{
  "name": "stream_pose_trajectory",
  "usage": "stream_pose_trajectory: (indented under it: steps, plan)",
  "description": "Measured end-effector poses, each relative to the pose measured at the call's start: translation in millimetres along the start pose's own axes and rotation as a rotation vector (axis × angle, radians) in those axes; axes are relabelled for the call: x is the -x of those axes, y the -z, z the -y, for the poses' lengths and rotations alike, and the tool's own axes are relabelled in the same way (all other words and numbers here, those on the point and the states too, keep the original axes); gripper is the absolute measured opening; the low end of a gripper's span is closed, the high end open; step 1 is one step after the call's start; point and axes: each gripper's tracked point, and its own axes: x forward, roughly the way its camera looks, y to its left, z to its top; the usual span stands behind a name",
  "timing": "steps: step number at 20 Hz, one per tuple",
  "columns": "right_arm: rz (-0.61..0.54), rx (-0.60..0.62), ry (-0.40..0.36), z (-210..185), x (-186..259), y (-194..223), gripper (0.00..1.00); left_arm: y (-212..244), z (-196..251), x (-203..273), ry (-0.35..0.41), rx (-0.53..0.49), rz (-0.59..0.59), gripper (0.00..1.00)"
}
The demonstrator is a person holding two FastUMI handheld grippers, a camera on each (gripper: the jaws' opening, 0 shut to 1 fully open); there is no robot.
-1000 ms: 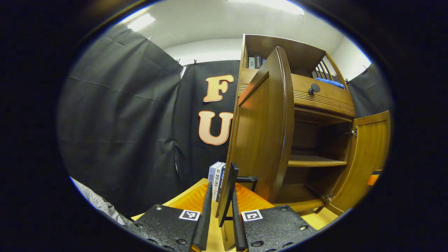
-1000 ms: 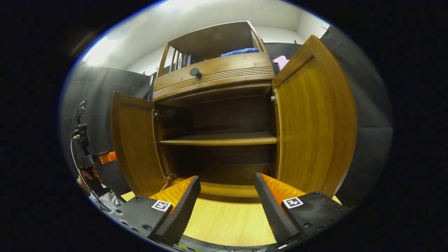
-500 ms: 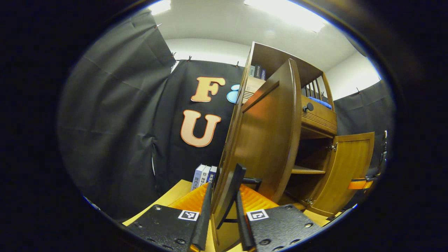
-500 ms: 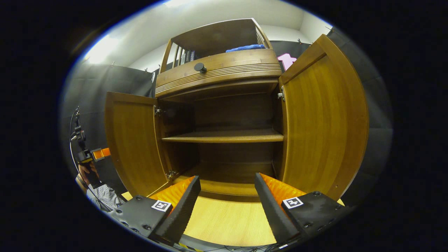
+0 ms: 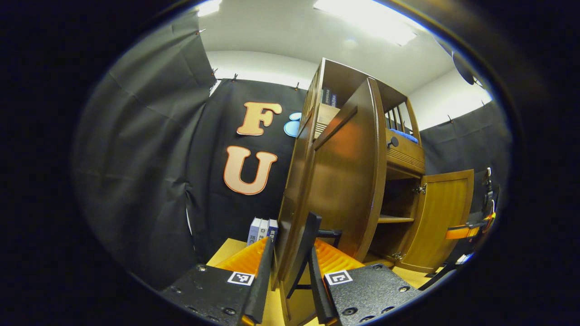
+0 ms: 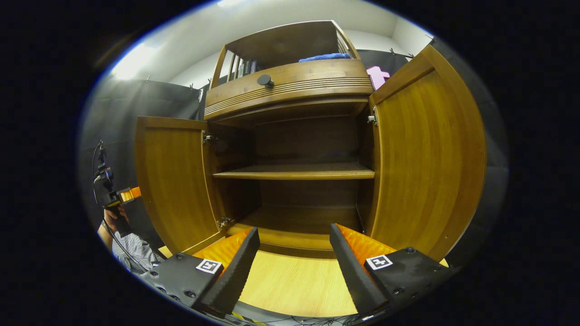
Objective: Open the right door of the double-door shoe cabinet with the right hand, and open the left door with the left hand.
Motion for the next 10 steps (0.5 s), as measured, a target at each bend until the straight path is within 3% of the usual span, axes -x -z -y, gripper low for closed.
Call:
stream_pose_trajectory:
  steps: [1,2,3,5,6,8,9,10]
  plan:
    - [0.001,-0.002,-0.004,-1,0,0,0.94,0,2,1,-0.005,-0.035,-0.008,0.43]
    - [0.002,-0.005,-0.010,-2,-1,1,1.00,-3,5,3,-0.007,-0.056,-0.010,0.42]
    - [0.003,-0.010,-0.015,-4,-2,1,0.94,-4,6,7,-0.021,-0.062,-0.014,0.39]
    - [0.001,-0.015,-0.023,-6,-3,2,0.94,-8,3,20,-0.068,-0.034,-0.004,0.29]
    - [0.000,-0.019,-0.027,-6,-3,3,0.94,-12,3,28,-0.089,-0.016,0.004,0.35]
    - [-0.010,-0.029,-0.037,-8,-5,5,0.94,-22,1,45,-0.144,-0.040,0.017,0.34]
    - [-0.014,-0.033,-0.046,-10,-4,7,0.94,-30,0,54,-0.172,-0.073,0.023,0.43]
    - [-0.018,-0.036,-0.056,-11,-6,7,0.94,-38,3,61,-0.199,-0.100,0.030,0.34]
